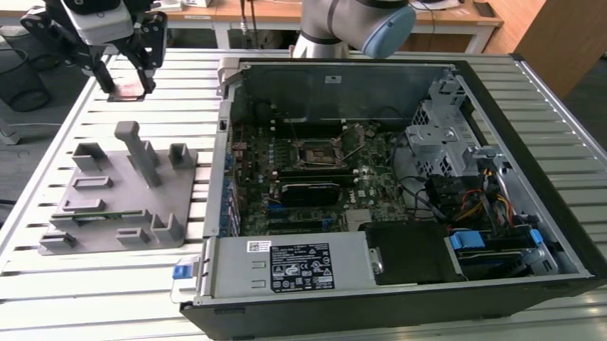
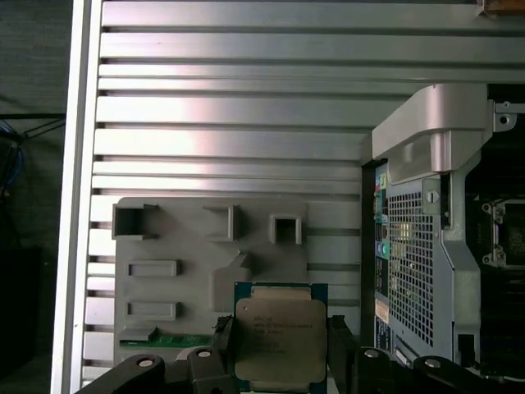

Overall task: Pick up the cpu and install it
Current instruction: 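Pick up the cpu and move it towards the insertion slot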

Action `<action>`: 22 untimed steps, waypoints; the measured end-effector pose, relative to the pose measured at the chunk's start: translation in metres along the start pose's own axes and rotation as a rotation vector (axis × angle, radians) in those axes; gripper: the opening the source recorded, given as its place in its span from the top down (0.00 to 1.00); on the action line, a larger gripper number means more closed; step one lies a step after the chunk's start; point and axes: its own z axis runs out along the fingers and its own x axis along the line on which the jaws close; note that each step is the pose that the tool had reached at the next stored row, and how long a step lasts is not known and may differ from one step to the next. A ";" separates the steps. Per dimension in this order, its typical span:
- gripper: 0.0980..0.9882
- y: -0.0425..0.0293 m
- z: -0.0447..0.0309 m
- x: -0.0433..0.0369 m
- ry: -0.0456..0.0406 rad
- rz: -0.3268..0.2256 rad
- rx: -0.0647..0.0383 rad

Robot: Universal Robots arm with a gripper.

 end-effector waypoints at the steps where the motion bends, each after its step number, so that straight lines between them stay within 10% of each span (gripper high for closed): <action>1: 0.51 0.0000 0.0000 -0.0015 0.0000 0.000 0.000; 22: 0.51 -0.0003 -0.0010 -0.0349 0.0000 0.000 0.000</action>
